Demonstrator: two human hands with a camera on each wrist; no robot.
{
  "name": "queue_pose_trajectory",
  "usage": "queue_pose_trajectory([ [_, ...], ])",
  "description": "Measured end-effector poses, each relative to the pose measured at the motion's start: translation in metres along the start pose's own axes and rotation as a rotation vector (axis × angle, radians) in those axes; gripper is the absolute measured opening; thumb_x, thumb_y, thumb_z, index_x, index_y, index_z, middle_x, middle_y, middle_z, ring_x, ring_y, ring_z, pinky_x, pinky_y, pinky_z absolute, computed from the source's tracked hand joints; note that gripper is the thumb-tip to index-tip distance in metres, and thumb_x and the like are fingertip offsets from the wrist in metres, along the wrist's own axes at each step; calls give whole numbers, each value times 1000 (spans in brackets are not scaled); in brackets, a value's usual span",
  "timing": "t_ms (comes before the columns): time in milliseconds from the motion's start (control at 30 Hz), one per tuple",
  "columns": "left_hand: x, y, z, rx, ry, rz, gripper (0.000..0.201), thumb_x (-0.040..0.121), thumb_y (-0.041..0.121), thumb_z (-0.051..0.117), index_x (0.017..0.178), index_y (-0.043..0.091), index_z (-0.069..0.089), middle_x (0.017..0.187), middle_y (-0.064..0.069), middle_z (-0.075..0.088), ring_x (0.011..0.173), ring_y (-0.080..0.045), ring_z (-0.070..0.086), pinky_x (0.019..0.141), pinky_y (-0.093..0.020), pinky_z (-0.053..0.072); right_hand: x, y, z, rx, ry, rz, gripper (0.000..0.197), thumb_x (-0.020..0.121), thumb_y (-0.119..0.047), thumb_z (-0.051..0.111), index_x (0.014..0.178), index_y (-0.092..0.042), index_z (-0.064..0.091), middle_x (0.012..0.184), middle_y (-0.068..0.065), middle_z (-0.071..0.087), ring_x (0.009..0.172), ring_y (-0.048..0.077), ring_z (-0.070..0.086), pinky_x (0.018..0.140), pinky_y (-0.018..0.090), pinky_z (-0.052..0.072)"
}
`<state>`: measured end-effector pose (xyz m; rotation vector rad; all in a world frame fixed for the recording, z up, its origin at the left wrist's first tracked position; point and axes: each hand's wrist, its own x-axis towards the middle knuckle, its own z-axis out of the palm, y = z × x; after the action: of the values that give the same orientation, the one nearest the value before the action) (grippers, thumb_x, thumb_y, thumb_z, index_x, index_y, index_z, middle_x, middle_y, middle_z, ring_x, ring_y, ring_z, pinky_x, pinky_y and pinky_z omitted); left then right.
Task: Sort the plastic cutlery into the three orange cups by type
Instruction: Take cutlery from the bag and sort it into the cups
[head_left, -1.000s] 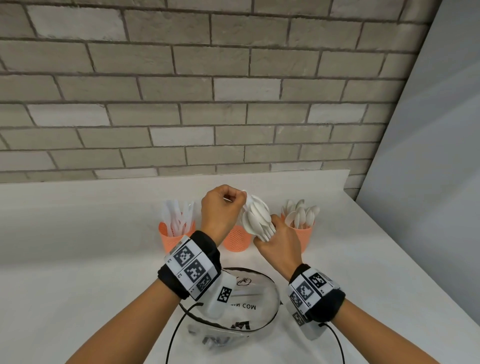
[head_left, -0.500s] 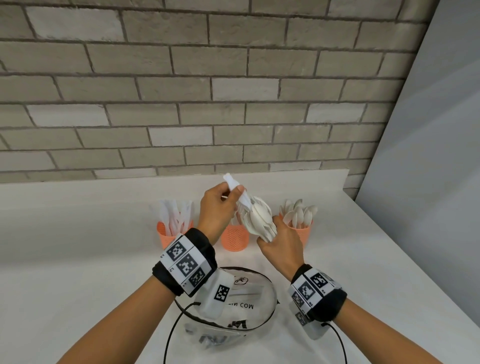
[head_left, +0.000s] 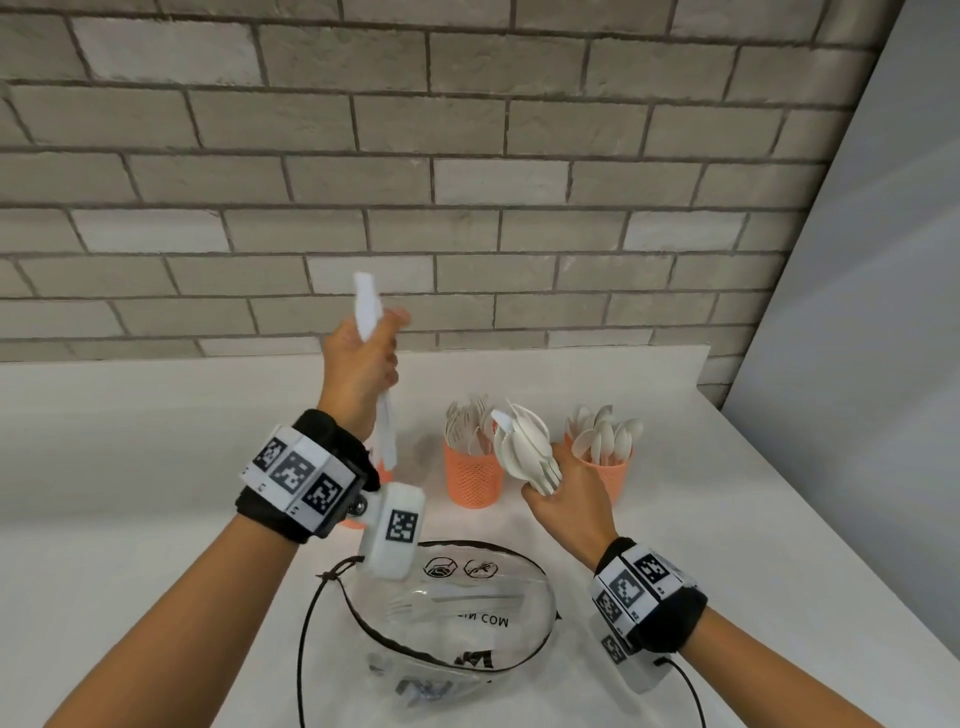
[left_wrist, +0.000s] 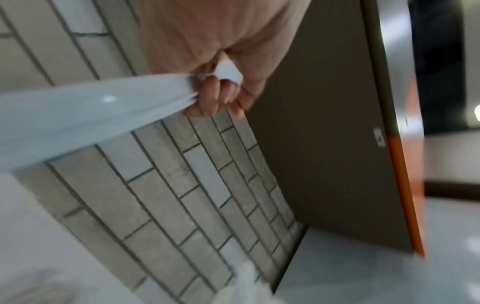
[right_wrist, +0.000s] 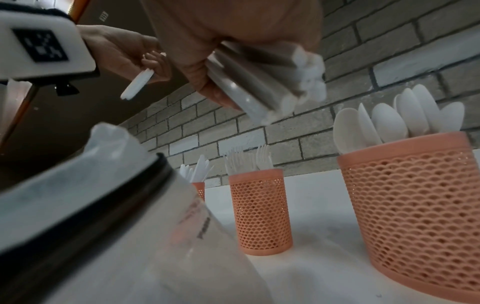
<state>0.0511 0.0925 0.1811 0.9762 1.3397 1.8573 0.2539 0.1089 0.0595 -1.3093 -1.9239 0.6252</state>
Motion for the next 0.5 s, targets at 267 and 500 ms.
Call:
queue_pose_trajectory([
  [267, -49, -39, 19, 248, -338, -85, 10, 82, 9, 67, 86, 0, 68, 49, 13, 60, 43, 5, 51, 44, -4, 36, 6, -1, 0, -20, 36, -24, 16, 76, -12, 63, 84, -18, 50, 62, -11, 49, 59, 17, 50, 49, 19, 35],
  [500, -53, -54, 34, 287, -265, -32, 6, 84, 7, 64, 81, 5, 59, 66, 1, 56, 47, 5, 52, 48, -7, 40, 3, 1, -2, -55, 48, -32, 17, 76, -15, 63, 91, -13, 55, 64, -7, 53, 62, 20, 52, 51, 25, 37],
])
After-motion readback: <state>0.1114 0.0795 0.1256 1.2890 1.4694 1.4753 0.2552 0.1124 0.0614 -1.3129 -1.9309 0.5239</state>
